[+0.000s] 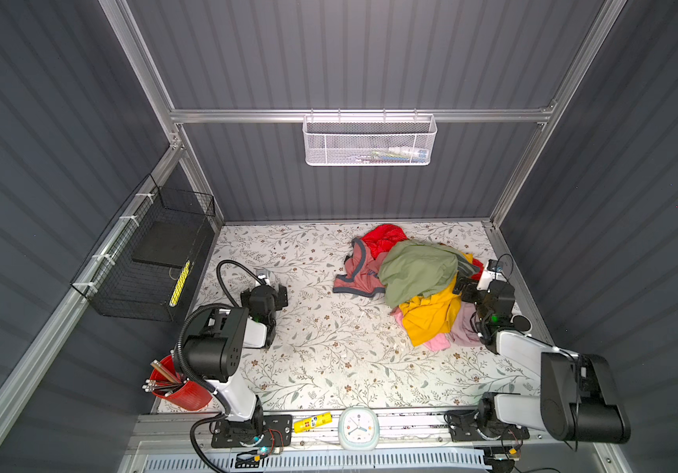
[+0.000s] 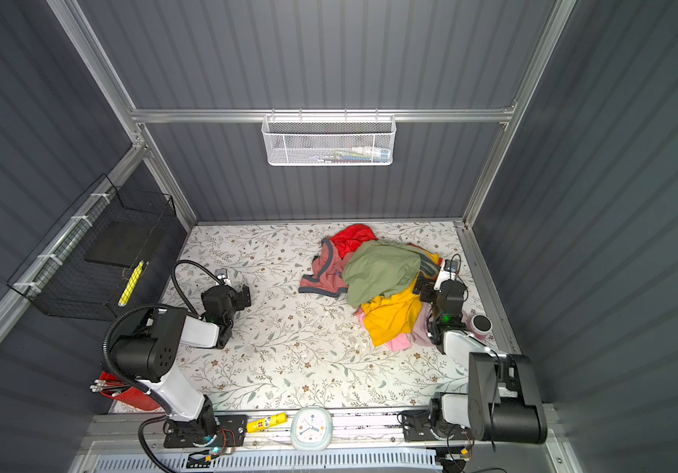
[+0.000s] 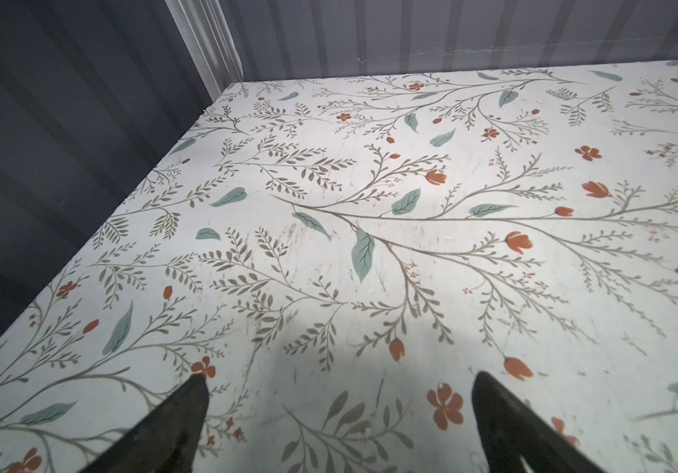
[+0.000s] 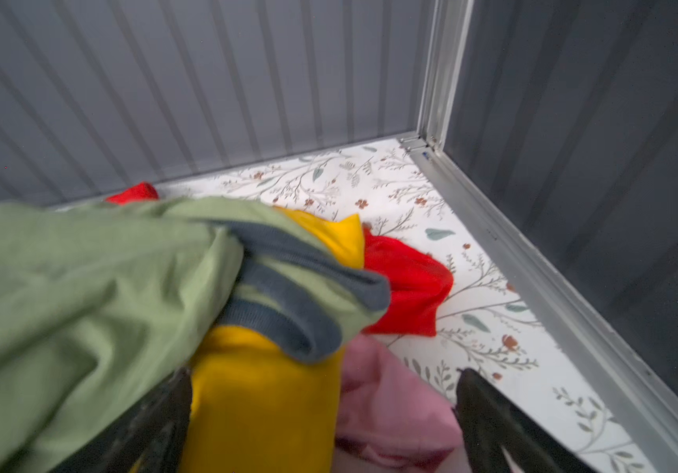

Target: Pick out a specific cloth from the pile

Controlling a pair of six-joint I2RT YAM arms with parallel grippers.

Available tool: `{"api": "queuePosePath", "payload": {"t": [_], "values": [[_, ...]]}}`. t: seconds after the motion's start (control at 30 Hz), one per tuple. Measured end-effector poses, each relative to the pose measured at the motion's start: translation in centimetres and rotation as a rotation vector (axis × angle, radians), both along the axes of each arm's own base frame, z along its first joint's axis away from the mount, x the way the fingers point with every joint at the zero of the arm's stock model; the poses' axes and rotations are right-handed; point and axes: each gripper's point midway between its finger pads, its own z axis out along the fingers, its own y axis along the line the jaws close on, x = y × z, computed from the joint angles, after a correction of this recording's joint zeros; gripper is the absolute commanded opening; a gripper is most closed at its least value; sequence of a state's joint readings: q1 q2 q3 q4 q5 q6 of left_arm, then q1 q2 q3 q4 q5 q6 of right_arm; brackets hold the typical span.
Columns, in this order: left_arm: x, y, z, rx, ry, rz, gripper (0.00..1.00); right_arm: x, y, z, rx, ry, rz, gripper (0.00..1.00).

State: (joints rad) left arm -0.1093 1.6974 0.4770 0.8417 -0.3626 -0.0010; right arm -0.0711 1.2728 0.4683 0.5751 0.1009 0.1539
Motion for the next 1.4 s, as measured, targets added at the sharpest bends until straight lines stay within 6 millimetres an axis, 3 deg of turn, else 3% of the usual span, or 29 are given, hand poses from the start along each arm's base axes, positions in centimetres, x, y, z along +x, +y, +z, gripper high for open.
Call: {"api": "queuePosePath", "payload": {"t": [0.07,0.17,0.23,0.3,0.43,0.53,0.63,0.73,0.9,1.1,1.3,1.4], "values": [[0.8,0.1,0.7,-0.014,0.054,0.021,1.0,0.5,-1.0,2.2,0.031,0.009,-0.039,0.99],[3.9,-0.1,4.6,-0.062,0.07,0.06,1.0,0.3,-1.9,5.1,0.072,0.019,-0.081,0.99],[5.5,-0.6,7.4,-0.112,0.053,0.068,1.0,-0.3,-1.8,5.5,0.091,0.038,-0.084,0.99],[5.8,-1.2,8.5,-0.168,0.053,0.058,1.0,-1.0,-1.4,5.4,0.11,0.084,-0.072,0.99],[4.6,-2.7,6.6,-0.271,0.139,0.026,1.0,-0.9,0.2,6.5,0.142,0.149,0.016,0.99],[4.0,-3.7,5.6,-0.321,0.185,0.009,1.0,-0.1,2.3,9.7,0.121,0.133,0.097,0.99],[3.6,-4.9,5.2,-0.347,0.208,-0.013,1.0,0.7,6.0,12.7,0.073,0.12,0.208,0.99],[3.1,-6.4,4.8,-0.348,0.236,-0.045,1.0,1.4,10.0,13.6,0.015,0.149,0.308,0.99],[2.6,-8.2,4.5,-0.355,0.256,-0.075,1.0,2.3,17.0,11.7,-0.12,0.281,0.447,0.98],[2.5,-8.0,4.4,-0.37,0.256,-0.045,1.0,2.3,24.6,7.2,-0.336,0.448,0.585,0.95],[2.4,-7.5,4.3,-0.366,0.256,-0.013,1.0,1.5,29.4,3.4,-0.545,0.555,0.684,0.93],[2.3,-7.4,4.1,-0.362,0.263,-0.006,1.0,1.0,30.2,2.1,-0.638,0.596,0.71,0.93]]}}
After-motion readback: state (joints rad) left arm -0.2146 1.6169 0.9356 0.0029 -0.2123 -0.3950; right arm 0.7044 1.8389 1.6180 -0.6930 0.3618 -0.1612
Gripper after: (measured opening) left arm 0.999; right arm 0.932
